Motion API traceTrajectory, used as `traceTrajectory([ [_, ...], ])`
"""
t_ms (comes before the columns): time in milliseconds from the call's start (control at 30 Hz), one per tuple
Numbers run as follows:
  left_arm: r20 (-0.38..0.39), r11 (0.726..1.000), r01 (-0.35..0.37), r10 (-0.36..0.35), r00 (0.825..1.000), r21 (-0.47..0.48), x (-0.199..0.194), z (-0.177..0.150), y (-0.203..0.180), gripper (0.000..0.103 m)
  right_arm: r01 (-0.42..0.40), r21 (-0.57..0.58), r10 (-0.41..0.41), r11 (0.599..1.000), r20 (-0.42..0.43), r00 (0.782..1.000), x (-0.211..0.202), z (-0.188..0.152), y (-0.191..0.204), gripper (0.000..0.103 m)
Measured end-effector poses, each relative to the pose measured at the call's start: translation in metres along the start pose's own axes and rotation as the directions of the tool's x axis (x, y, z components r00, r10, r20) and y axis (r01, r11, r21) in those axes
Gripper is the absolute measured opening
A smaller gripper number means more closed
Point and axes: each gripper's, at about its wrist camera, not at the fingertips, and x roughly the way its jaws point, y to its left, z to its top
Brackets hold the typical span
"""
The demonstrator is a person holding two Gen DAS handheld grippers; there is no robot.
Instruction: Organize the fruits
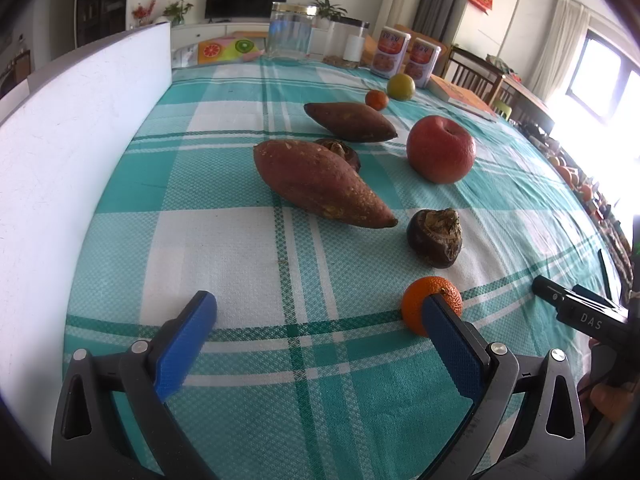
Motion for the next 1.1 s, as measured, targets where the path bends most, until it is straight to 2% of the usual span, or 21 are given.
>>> traceTrajectory([
  [1100, 0.004, 1.0, 0.015, -0.015, 1.0, -0.01, -0.0011, 0.0002, 0.0009, 0.102, 0.0, -0.001, 0.0, 1.0, 0.0, 1.0, -0.0002, 0.0002, -0.0002, 0.103],
])
